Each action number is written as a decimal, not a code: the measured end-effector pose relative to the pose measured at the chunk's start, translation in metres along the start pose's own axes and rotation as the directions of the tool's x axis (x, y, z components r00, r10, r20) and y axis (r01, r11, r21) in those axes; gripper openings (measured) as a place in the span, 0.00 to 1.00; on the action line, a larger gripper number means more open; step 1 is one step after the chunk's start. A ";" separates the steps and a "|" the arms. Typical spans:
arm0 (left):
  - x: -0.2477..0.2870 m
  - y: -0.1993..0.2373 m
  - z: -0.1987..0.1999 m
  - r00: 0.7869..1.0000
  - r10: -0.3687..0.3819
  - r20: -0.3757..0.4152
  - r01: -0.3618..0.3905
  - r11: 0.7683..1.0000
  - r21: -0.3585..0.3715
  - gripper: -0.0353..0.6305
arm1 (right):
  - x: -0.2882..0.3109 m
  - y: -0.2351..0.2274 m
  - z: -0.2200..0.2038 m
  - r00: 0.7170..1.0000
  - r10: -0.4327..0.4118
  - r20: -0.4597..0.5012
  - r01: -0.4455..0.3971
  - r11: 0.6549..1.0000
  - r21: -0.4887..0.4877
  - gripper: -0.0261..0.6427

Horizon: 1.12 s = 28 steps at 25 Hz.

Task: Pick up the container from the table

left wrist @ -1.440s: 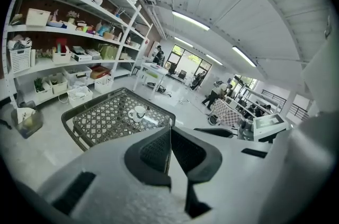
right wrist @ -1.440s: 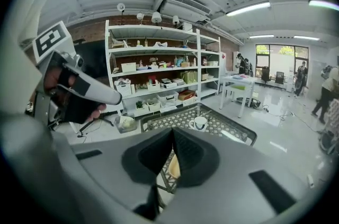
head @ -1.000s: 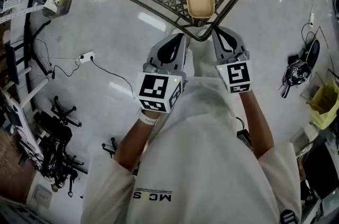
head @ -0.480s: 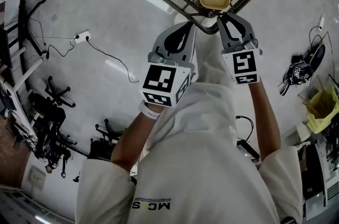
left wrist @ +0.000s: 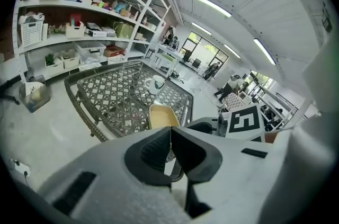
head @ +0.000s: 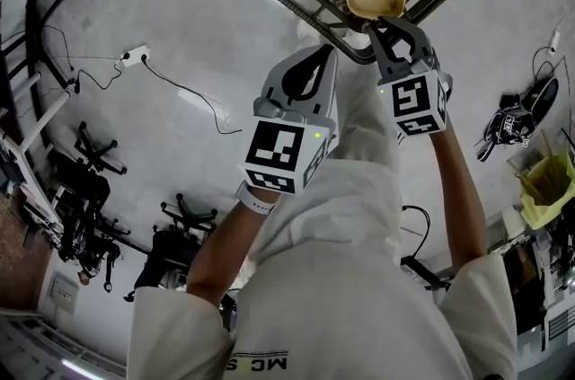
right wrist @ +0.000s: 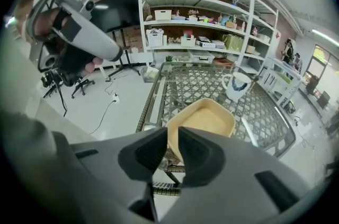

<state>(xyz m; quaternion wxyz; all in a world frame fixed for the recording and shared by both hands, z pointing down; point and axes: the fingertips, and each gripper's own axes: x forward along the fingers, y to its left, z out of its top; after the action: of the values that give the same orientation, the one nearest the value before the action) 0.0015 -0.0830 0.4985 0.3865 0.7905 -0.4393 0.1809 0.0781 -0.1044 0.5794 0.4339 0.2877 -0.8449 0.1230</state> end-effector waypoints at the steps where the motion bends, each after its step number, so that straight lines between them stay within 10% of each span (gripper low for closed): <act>1: 0.001 0.004 0.000 1.000 0.003 -0.004 -0.003 1.000 -0.003 0.09 | 0.006 0.002 0.000 1.000 0.013 -0.011 -0.013 1.000 -0.009 0.15; 18: 0.002 -0.004 -0.025 0.999 0.024 -0.035 -0.024 1.000 -0.005 0.09 | 0.049 0.012 -0.041 0.992 -0.015 -0.124 -0.024 0.952 -0.304 0.12; 28: -0.008 0.005 -0.022 0.999 0.036 -0.035 -0.037 0.999 -0.010 0.09 | 0.042 0.010 -0.025 0.995 -0.011 -0.095 -0.019 0.951 -0.308 0.08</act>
<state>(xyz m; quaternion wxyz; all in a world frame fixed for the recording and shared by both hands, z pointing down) -0.0059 -0.0634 0.5095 0.3948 0.7772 -0.4477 0.1993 0.0696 -0.1006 0.6289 0.5133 0.2082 -0.8326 0.0041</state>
